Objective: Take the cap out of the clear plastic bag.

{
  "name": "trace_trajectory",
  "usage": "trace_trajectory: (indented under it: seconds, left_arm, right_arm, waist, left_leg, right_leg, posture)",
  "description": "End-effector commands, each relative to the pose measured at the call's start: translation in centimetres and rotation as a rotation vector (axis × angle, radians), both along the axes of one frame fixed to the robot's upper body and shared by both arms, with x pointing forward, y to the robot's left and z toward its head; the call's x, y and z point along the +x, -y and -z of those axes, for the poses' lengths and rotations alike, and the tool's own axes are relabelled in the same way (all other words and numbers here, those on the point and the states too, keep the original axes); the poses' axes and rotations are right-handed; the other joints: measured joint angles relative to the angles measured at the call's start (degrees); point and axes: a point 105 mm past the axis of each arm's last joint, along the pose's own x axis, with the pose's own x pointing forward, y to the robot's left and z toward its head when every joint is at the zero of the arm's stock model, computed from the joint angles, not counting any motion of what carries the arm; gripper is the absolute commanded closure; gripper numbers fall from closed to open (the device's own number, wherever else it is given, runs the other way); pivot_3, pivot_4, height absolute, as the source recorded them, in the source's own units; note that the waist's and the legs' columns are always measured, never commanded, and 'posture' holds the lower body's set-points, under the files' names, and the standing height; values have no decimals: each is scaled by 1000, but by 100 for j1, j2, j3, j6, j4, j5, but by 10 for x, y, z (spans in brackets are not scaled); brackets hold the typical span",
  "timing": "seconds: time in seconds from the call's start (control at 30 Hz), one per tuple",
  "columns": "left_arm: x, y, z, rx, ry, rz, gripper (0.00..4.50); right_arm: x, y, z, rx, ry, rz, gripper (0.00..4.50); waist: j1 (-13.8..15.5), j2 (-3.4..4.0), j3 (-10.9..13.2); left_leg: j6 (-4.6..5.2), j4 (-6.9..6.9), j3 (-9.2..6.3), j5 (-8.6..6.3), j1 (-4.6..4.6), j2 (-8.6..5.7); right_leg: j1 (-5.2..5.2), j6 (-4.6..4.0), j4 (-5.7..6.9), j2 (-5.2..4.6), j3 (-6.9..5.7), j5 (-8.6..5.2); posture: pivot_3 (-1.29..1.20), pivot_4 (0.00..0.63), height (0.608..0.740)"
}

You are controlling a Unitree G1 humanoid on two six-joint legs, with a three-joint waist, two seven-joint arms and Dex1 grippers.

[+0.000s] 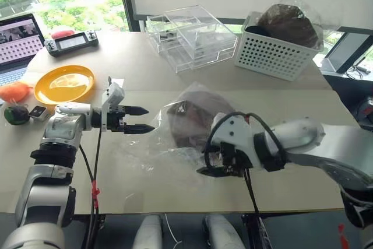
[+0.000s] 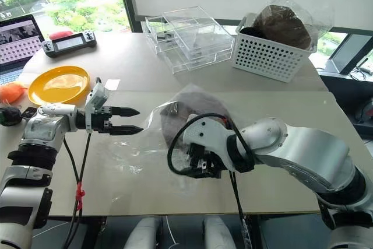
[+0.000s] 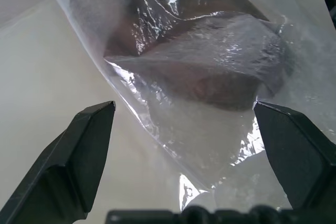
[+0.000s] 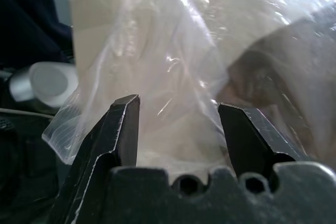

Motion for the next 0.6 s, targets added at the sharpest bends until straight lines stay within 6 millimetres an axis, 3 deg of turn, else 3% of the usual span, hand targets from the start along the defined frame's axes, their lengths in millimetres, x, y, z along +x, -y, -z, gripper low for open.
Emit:
trace_trajectory:
  seconds: [0.03,0.2,0.33,0.4,0.6]
  left_arm:
    - [-4,6,-6,14,33,54,0]
    - [7,11,-9,-36,40,28,0]
    - [20,14,-15,-93,47,-24,0]
    - [23,16,-18,-122,46,-34,0]
    - [18,13,-22,-116,60,-26,0]
  right_arm:
    - [22,29,-11,37,65,134,1634]
    - [48,89,-26,217,50,433,1634]
    - [57,116,-13,360,3,663,1634]
    - [54,118,0,452,-52,743,1634]
    - [34,98,27,779,-299,851,1634]
  waist:
    - [18,-1,0]
    - [36,-3,1]
    - [5,-6,0]
    - [4,-8,-1]
    - [-41,9,9]
  left_leg:
    - [0,0,-1,0,0,0]
    - [0,2,-1,0,2,-1]
    - [2,2,-1,-1,4,-1]
    - [2,0,-3,-1,4,-2]
    - [4,1,1,-1,7,-5]
  right_leg:
    - [1,-2,0,0,-1,1]
    - [7,-1,0,0,-2,1]
    - [8,-2,0,1,-1,3]
    - [9,-12,1,2,-1,9]
    - [6,-11,13,2,10,10]
  posture:
    - [0,150,735]
    - [0,150,735]
    - [0,150,735]
    - [0,150,735]
    - [0,150,735]
